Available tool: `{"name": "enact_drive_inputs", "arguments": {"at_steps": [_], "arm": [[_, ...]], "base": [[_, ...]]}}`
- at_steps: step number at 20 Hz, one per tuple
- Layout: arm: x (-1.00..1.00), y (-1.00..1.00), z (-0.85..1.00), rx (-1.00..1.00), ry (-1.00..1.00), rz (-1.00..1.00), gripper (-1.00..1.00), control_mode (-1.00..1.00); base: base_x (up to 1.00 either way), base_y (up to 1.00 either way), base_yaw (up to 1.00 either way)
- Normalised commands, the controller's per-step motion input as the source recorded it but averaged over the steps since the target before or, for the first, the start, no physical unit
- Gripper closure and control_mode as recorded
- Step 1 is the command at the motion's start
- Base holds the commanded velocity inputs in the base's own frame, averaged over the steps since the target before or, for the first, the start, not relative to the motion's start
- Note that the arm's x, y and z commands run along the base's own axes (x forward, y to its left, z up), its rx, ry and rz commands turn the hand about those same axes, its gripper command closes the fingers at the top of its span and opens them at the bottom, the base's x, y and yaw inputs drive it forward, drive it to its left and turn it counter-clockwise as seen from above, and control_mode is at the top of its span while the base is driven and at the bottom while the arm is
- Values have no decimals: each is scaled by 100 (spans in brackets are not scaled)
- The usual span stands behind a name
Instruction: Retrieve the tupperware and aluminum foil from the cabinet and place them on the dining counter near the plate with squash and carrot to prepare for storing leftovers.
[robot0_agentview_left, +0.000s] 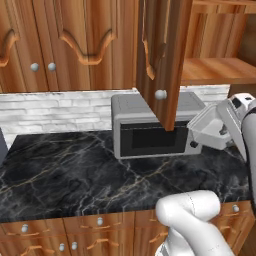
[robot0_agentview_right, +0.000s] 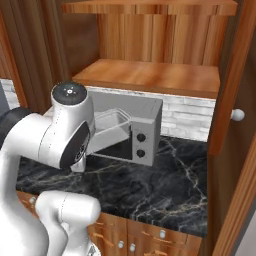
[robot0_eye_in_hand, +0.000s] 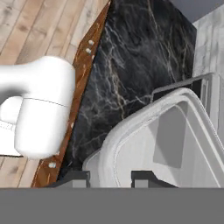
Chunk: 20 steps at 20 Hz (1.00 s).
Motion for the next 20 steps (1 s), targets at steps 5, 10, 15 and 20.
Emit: {"name": "enact_drive_inputs", "arguments": {"at_steps": [5, 10, 15, 20], "arm": [[-19, 0, -6, 0, 0, 0, 100, 100], [0, 0, 0, 0, 0, 0, 100, 100], [0, 0, 0, 0, 0, 0, 100, 100], [0, 0, 0, 0, 0, 0, 100, 100]], "base": [[-80, 10, 6], [-66, 83, 50], [-34, 93, 86], [-15, 90, 84]]}}
